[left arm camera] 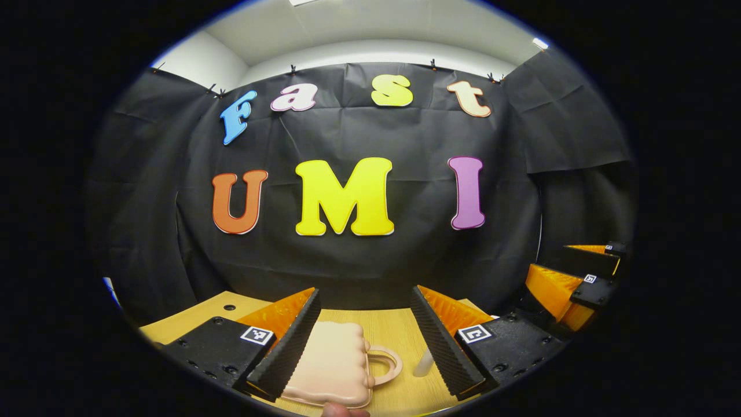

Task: First open the suitcase, pack the skin care products into it, and then close the suitcase.

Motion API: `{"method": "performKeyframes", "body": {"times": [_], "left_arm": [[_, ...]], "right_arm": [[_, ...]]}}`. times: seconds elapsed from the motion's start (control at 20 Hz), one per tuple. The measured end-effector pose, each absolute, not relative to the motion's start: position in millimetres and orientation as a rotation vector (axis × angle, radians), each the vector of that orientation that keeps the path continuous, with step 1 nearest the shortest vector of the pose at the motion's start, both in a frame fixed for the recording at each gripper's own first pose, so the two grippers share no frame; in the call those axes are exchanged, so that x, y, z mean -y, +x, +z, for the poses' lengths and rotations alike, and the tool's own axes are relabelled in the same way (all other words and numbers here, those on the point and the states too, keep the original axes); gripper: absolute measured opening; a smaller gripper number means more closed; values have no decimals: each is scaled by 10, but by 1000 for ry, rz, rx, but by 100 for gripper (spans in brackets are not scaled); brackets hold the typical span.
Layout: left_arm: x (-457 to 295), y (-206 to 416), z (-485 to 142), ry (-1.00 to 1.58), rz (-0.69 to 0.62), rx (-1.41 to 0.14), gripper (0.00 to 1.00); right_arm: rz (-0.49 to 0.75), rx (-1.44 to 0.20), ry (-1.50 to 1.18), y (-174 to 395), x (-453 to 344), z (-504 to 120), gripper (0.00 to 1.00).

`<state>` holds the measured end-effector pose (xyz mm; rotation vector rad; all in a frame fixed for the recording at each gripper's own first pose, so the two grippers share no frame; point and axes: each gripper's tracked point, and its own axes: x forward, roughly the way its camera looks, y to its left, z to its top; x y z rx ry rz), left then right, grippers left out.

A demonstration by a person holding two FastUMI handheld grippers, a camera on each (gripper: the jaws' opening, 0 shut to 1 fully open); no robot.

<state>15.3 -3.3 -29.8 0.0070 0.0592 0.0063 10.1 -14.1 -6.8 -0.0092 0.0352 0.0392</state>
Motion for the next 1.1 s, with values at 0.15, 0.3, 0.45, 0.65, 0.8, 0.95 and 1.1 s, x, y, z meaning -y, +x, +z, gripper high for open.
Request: {"method": "performKeyframes", "body": {"times": [0.15, 0.3, 0.45, 0.65, 0.8, 0.95, 1.1], "left_arm": [[74, 121, -634, 12, -7, -144, 100], [181, 129, -868, 92, -46, -199, 100], [362, 166, -1221, 222, -137, -276, 100], [442, 259, -1824, 450, -224, -406, 98], [429, 345, -2216, 656, -257, -497, 97], [418, 441, -2597, 782, -273, -598, 96], [348, 514, -2833, 890, -255, -665, 91]], "right_arm": [[39, -108, -18, 69, 256, -292, 80], [4, -131, -20, -4, 405, -385, 80], [-24, -166, -17, -33, 552, -501, 79], [-72, -189, -13, -52, 820, -567, 80], [-107, -194, -15, -85, 1023, -577, 80], [-134, -218, -15, -139, 1196, -664, 80], [-166, -226, -11, -180, 1364, -677, 80]]}}
